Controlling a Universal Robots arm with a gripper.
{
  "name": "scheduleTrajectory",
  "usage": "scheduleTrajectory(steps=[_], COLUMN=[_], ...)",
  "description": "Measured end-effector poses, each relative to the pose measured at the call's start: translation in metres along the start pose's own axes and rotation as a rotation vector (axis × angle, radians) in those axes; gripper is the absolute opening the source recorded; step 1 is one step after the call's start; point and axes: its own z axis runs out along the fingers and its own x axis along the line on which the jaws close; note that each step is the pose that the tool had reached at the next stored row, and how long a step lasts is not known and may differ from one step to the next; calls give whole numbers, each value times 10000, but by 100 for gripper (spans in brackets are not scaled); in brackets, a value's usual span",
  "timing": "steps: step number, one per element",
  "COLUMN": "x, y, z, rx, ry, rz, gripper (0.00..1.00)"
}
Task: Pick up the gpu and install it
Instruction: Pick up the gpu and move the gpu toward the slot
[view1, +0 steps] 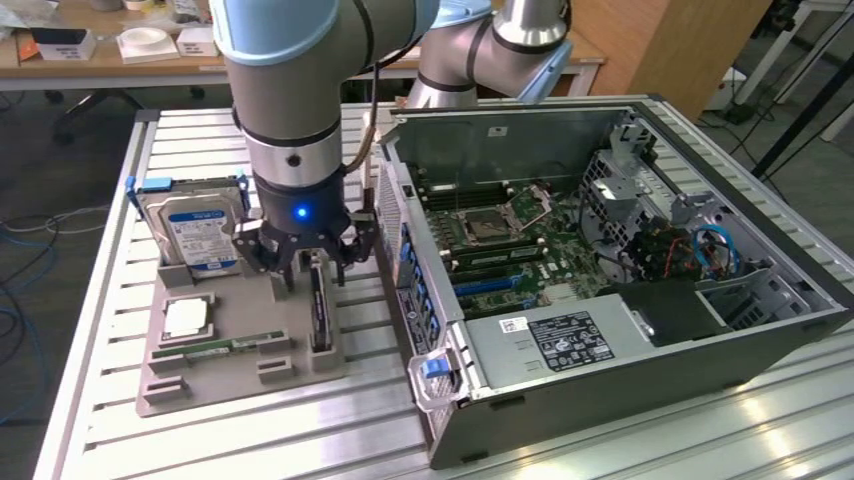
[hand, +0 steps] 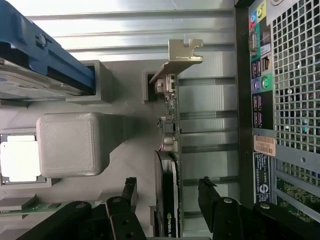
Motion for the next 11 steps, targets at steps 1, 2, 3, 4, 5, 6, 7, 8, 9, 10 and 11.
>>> scheduleTrajectory(steps=[1,2,3,4,5,6,7,8,9,10,11], x=[0,1,1,2,1,-3,-8,-10,-10,-11,-11], y=[-1,-2,-2,-2,-2,-2,-2,-1,-2,-2,-2], z=[18,35,51,64,74,83,90,95,95,95,95], rx=[1,1,0,1,1,1,2,1,3,3,2], ry=[1,1,0,1,1,1,2,2,3,3,2], rz=[0,0,0,0,1,3,2,2,2,2,1], gripper=[61,61,61,61,61,61,61,61,61,61,61])
